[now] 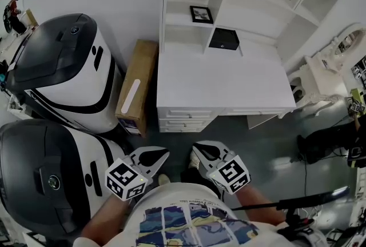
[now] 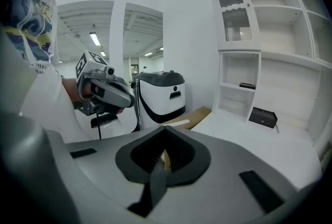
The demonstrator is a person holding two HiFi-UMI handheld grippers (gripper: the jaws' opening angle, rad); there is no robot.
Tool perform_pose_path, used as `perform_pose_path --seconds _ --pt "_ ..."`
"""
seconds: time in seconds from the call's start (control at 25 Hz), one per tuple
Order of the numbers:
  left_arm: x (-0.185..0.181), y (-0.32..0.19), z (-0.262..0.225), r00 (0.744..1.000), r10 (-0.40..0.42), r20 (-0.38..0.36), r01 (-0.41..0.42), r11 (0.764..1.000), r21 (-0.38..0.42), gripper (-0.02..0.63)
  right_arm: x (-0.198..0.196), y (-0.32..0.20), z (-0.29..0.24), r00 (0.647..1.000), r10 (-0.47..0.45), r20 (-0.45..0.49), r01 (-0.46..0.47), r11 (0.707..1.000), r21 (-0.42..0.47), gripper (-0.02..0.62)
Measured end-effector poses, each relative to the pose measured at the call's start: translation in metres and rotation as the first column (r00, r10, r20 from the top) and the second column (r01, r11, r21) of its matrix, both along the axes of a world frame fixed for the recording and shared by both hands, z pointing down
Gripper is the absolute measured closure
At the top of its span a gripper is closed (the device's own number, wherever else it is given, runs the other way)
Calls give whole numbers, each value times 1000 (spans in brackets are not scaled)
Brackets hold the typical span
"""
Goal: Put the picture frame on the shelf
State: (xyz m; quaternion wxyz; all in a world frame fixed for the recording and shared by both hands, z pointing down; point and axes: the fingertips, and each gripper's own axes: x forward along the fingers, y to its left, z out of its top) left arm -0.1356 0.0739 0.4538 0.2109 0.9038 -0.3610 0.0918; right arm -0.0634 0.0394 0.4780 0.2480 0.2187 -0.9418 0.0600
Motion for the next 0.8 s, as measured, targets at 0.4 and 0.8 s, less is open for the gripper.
perform_pose_path --seconds 0.4,0.8 --pt "-8 14 -1 1000 -6 10 6 1000 2 592 -7 11 -5 1000 -16 2 16 1000 21 571" --pt "-16 18 5 1000 -8 11 8 1000 -5 592 -22 16 -9 999 -32 16 32 999 9 571"
